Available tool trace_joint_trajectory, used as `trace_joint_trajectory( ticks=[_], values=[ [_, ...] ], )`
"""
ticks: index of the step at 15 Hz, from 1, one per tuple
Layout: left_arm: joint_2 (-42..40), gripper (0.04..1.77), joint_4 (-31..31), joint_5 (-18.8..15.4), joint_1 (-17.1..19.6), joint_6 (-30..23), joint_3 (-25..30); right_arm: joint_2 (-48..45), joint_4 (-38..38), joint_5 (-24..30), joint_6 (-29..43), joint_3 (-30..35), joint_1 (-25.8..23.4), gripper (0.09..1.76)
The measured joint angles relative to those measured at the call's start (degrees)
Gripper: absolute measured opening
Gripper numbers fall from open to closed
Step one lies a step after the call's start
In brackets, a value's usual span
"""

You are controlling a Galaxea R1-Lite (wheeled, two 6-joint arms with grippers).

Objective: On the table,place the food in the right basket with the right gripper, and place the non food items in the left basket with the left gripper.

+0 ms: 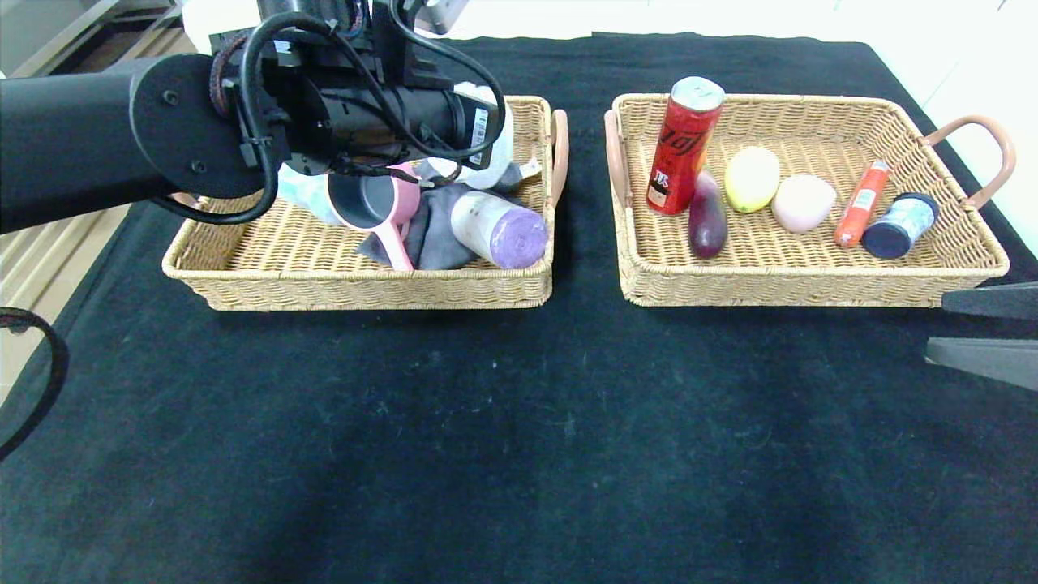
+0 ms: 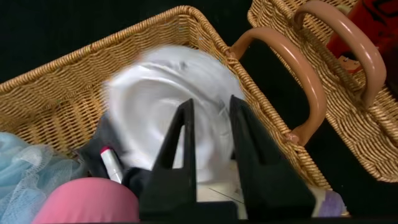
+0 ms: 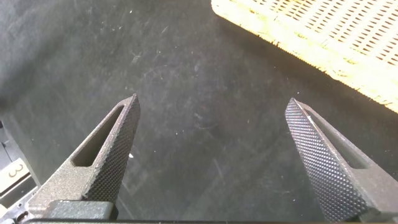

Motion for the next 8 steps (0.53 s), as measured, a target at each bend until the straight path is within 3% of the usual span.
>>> trace_joint_trajectory(
  ticks=[4, 8],
  values=[
    [-0.13, 1.01, 0.02, 0.1, 0.13, -0.09, 0.21, -0.02, 0.04, 0.04, -0.02, 0.01, 0.02, 1.71],
    [-0.68, 1.3, 0.72, 0.11, 0.29, -0.09, 0.6, -0.06, 0.01, 0.01, 0.0, 0.01, 0.02, 1.71]
  ],
)
